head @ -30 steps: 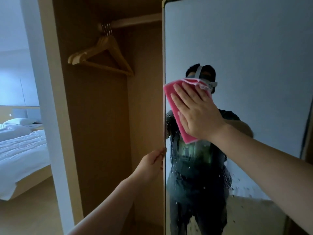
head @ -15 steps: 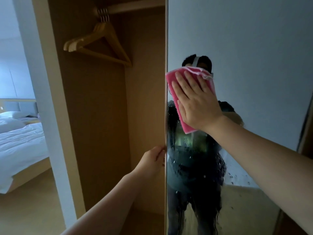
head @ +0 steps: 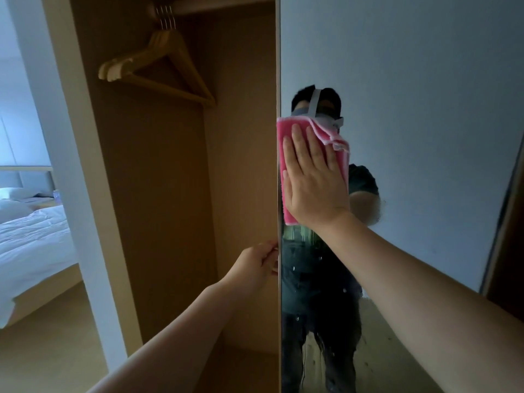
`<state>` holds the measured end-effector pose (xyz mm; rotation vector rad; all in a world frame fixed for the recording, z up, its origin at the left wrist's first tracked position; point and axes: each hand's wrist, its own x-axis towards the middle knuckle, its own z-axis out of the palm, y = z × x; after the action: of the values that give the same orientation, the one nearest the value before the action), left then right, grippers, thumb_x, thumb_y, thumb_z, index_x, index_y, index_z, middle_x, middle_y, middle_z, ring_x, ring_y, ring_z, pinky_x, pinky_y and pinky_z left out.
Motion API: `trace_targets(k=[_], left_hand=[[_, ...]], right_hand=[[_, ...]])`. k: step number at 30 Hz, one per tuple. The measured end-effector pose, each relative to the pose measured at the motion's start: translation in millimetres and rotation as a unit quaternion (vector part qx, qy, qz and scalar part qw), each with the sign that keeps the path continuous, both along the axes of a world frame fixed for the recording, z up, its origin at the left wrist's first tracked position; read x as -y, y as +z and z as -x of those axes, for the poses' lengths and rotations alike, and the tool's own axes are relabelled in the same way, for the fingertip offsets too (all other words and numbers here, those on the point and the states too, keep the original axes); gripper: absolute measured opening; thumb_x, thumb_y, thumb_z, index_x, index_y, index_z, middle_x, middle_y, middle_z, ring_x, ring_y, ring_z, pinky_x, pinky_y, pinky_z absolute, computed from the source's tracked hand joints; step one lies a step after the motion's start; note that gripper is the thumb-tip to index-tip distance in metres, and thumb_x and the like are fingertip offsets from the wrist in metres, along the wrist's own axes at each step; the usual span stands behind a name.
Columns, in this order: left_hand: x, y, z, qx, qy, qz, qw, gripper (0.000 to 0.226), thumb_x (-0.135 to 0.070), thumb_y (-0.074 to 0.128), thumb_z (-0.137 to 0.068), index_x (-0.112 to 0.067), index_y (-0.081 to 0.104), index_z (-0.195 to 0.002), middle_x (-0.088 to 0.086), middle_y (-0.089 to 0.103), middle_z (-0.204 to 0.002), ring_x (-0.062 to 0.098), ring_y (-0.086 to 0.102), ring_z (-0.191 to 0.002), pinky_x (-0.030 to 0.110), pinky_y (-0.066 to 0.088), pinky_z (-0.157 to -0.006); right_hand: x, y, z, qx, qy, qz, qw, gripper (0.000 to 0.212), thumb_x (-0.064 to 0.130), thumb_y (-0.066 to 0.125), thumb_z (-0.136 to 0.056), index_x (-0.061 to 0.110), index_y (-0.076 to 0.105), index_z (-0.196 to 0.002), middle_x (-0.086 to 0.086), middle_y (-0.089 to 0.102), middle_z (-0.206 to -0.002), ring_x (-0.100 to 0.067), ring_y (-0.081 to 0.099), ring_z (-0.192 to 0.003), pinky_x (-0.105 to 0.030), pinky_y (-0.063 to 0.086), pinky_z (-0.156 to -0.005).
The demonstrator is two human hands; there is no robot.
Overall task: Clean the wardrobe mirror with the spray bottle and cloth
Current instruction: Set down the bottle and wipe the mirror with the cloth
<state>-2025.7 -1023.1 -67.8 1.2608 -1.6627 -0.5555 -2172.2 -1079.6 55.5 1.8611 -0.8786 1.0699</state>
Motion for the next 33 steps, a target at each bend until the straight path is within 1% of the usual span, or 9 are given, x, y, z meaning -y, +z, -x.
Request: trace_targets(k=[3, 6, 11, 14, 17, 20, 25, 30, 33], left_hand=[[-1, 0, -1, 0.005, -0.010, -0.003, 1.000, 0.038, -0.017, 0.043, -0.101, -0.048, 0.062, -0.093, -0.016, 0.073, -0.090, 0.007, 0.070, -0.086, 0.025, 0.058, -0.078], [-1, 2, -1, 0.000, -0.021, -0.020, 1.000, 0.038, -0.012, 0.041, -0.100, -0.043, 0.062, -0.101, -0.007, 0.073, -0.097, 0.010, 0.070, -0.090, 0.031, 0.058, -0.081], [-3, 2, -2, -0.010, -0.034, -0.036, 0.999, 0.036, -0.011, 0.048, -0.093, -0.043, 0.063, -0.099, -0.007, 0.073, -0.100, 0.011, 0.070, -0.094, 0.031, 0.058, -0.081], [-3, 1, -5, -0.010, -0.044, -0.043, 0.998, 0.037, -0.012, 0.053, -0.086, -0.041, 0.060, -0.108, -0.004, 0.072, -0.103, 0.014, 0.070, -0.096, 0.036, 0.058, -0.083], [-3, 1, -6, -0.007, -0.045, -0.039, 0.998, 0.040, -0.012, 0.055, -0.084, -0.042, 0.058, -0.110, -0.005, 0.071, -0.104, 0.014, 0.069, -0.098, 0.036, 0.058, -0.084], [-5, 1, -5, -0.009, -0.047, -0.036, 0.998, 0.040, -0.013, 0.056, -0.083, -0.044, 0.059, -0.108, -0.010, 0.070, -0.104, 0.012, 0.069, -0.098, 0.033, 0.058, -0.083], [-5, 0, -6, -0.010, -0.036, -0.031, 0.999, 0.041, -0.003, 0.056, -0.085, -0.037, 0.062, -0.106, -0.003, 0.070, -0.103, 0.013, 0.069, -0.097, 0.034, 0.058, -0.083], [-6, 1, -6, 0.000, -0.028, -0.034, 0.999, 0.046, 0.004, 0.052, -0.086, -0.037, 0.061, -0.104, -0.003, 0.070, -0.102, 0.010, 0.068, -0.097, 0.030, 0.058, -0.082], [-8, 4, -4, 0.007, -0.027, -0.027, 0.999, 0.046, 0.003, 0.051, -0.087, -0.039, 0.059, -0.103, -0.008, 0.071, -0.098, 0.006, 0.068, -0.093, 0.022, 0.057, -0.076]], right_hand=[[0, -10, -2, 0.007, 0.003, -0.001, 1.000, 0.058, 0.036, 0.022, -0.103, 0.006, 0.016, -0.153, -0.016, 0.019, -0.159, -0.034, 0.015, -0.148, -0.051, 0.011, -0.120], [0, -28, -1, 0.006, 0.008, -0.001, 1.000, 0.058, 0.036, 0.022, -0.103, 0.007, 0.017, -0.153, -0.016, 0.021, -0.159, -0.033, 0.017, -0.147, -0.050, 0.011, -0.120], [0, -68, -1, -0.002, 0.017, -0.001, 1.000, 0.060, 0.037, 0.026, -0.102, 0.007, 0.014, -0.153, -0.015, 0.018, -0.159, -0.033, 0.022, -0.146, -0.048, 0.006, -0.119], [2, -101, 2, -0.021, 0.018, -0.007, 1.000, 0.065, 0.041, 0.028, -0.103, 0.006, 0.010, -0.153, -0.016, 0.019, -0.158, -0.033, 0.025, -0.144, -0.050, 0.013, -0.117], [4, -138, 7, -0.063, 0.017, -0.022, 0.998, 0.073, 0.046, 0.037, -0.100, 0.004, 0.010, -0.154, -0.018, 0.008, -0.161, -0.033, 0.009, -0.149, -0.055, 0.017, -0.118], [5, -159, 10, -0.076, 0.022, -0.044, 0.996, 0.067, 0.043, 0.030, -0.102, 0.004, 0.012, -0.154, -0.018, 0.003, -0.162, -0.032, 0.006, -0.149, -0.056, 0.021, -0.115], [3, -168, 14, -0.091, 0.033, -0.070, 0.993, 0.063, 0.040, 0.024, -0.103, 0.005, 0.011, -0.154, -0.016, 0.004, -0.162, -0.031, 0.008, -0.149, -0.056, 0.034, -0.110], [0, -162, 18, -0.087, 0.037, -0.047, 0.994, 0.063, 0.039, 0.027, -0.102, 0.008, 0.012, -0.154, -0.013, 0.006, -0.162, -0.029, 0.010, -0.149, -0.052, 0.022, -0.115], [1, -154, 23, -0.099, 0.035, -0.030, 0.994, 0.062, 0.039, 0.027, -0.102, 0.008, 0.016, -0.154, -0.013, 0.010, -0.162, -0.030, 0.010, -0.149, -0.050, 0.013, -0.120]])
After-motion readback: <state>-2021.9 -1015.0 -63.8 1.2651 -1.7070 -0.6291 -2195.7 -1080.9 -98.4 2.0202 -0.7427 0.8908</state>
